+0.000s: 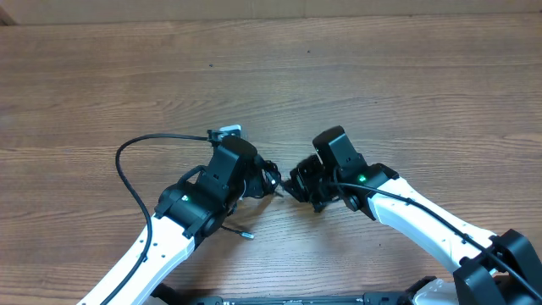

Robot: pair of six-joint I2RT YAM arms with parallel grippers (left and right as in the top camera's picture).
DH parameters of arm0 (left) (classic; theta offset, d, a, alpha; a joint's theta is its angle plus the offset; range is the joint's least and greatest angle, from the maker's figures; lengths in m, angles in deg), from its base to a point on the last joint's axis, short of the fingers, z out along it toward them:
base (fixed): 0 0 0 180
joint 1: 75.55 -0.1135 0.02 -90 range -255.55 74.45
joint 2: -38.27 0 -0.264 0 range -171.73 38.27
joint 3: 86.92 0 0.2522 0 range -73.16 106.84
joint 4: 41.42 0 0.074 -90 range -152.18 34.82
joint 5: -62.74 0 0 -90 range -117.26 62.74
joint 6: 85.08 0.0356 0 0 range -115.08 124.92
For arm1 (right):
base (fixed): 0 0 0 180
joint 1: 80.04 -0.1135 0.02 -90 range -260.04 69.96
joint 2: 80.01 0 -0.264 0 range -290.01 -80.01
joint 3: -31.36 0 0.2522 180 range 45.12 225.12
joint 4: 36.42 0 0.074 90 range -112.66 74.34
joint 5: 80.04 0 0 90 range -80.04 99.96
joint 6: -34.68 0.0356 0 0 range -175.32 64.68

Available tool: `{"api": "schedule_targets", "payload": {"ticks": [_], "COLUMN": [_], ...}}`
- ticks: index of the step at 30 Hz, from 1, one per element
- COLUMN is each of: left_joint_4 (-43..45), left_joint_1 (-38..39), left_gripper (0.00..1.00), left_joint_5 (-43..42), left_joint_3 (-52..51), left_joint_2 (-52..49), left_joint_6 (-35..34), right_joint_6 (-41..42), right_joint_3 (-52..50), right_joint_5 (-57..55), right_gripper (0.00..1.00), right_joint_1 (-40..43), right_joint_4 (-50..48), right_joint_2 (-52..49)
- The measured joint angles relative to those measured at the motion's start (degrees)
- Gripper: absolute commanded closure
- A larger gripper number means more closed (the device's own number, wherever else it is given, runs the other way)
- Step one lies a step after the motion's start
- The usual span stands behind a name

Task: Untangle cables

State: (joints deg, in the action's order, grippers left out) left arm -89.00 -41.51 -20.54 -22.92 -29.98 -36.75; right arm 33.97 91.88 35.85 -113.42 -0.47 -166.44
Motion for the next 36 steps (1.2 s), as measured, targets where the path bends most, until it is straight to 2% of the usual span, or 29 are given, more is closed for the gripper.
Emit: {"api": "schedule_targets", "payload": {"ticks": [4,10,17,21,22,23,26,29,31,36], "left_joint_4": [0.50,0.46,-2.27,-2.16,-2.12,-2.03,-1.53,-2.36,-3.17,-3.43], "left_joint_1": [0.00,-0.02,0.00,0.00,0.00,0.00,-0.31,-1.29,-2.29,-4.92], "left_gripper": [0.96,0.96,0.96,0.96,0.94,0.87,0.61,0.57,0.47,0.37], "left_joint_5": [1.07,1.46,1.01,0.85,0.83,0.83,0.55,-0.37,-0.94,-1.11], "left_joint_3": [0.00,0.00,0.00,0.37,0.50,0.66,0.72,0.74,0.81,2.40], "left_joint_2": [-3.78,-14.49,-23.54,-25.46,-25.73,-25.94,-26.29,-26.27,-25.49,-18.53], "left_joint_6": [-7.23,-14.67,-17.27,-18.03,-18.08,-18.16,-17.86,-16.04,-14.34,-8.04], "right_joint_6": [-1.68,-2.43,-4.76,-7.45,-7.89,-8.26,-9.38,-9.79,-9.88,-9.86], "right_joint_3": [-0.07,-0.07,-0.07,-0.07,-0.07,-0.07,-0.07,-0.07,-0.07,-0.07], "right_joint_5": [-2.25,-7.56,-11.04,-11.74,-11.87,-11.93,-12.20,-12.39,-12.39,-12.39], "right_gripper": [0.75,0.68,0.62,0.48,0.44,0.41,0.34,0.32,0.31,0.27], "right_joint_1": [-0.02,-0.02,0.02,0.02,0.02,0.02,0.02,0.02,0.02,0.02], "right_joint_4": [8.07,16.11,16.04,14.88,14.84,14.73,14.80,14.75,14.75,14.73], "right_joint_2": [0.00,0.00,0.00,0.00,0.00,0.00,0.00,0.00,0.00,0.00]}}
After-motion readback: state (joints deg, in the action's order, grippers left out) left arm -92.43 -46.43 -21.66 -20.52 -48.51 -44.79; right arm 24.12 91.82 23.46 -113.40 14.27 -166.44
